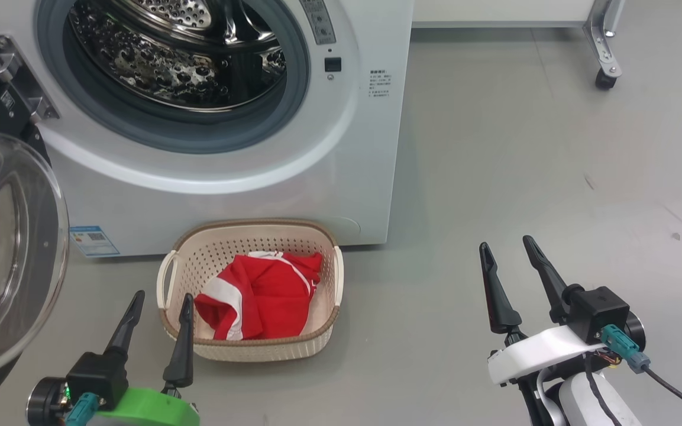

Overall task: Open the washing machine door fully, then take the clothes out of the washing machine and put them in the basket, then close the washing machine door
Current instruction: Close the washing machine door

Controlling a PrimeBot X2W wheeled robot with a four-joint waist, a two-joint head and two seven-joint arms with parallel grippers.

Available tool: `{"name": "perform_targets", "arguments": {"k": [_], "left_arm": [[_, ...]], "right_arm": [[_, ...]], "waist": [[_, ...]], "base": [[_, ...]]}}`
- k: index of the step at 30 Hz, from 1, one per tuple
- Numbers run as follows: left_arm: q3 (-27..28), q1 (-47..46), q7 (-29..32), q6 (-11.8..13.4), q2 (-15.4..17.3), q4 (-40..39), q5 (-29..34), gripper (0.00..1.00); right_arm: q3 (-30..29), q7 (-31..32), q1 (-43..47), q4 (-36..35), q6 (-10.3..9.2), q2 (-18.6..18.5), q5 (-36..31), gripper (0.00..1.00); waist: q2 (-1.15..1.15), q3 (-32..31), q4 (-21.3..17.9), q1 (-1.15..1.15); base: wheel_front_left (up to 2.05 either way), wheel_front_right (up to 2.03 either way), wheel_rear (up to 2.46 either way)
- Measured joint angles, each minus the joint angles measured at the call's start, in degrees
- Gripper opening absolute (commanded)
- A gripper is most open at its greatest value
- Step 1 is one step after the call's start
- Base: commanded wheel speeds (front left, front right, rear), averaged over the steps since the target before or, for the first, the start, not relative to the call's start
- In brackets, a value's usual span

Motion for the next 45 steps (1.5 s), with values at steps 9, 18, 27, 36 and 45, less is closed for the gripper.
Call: {"name": "perform_targets", "arguments": {"k": [9, 18, 27, 36, 45], "left_arm": [[-0.29, 0.0, 0.0, 0.43, 0.0, -0.51, 0.34, 1.0], [-0.78, 0.0, 0.0, -0.6, -0.12, -1.13, -2.69, 1.0], [-1.04, -0.01, 0.0, -1.14, -0.09, -1.89, -3.13, 1.0], [-1.05, -0.01, 0.0, -1.18, 0.09, -2.01, -3.04, 1.0], [-1.02, -0.01, 0.0, -1.18, 0.1, -2.04, -3.04, 1.0]], "right_arm": [[-0.02, 0.0, 0.0, -0.07, -0.01, 0.0, 0.0, 1.0], [-0.01, 0.0, 0.0, -0.09, -0.01, 0.0, 0.01, 1.0], [-0.01, 0.0, -0.01, -0.11, -0.01, 0.0, 0.44, 1.0], [-0.01, 0.0, -0.01, -0.1, -0.02, 0.0, 0.45, 1.0], [0.05, 0.0, -0.01, -0.09, -0.02, 0.0, 0.45, 1.0]], "waist": [[0.0, 0.72, 0.16, 0.0], [0.0, 0.96, 0.23, 0.0], [0.0, 1.12, 0.23, 0.0], [0.0, 1.08, 0.37, 0.0], [0.0, 0.91, 0.35, 0.0]], "base": [[-1.02, 1.02, 0.0], [-0.67, 0.67, 0.0], [-0.31, 0.31, 0.0], [-0.02, 0.02, 0.0], [0.0, 0.0, 0.0]]}}
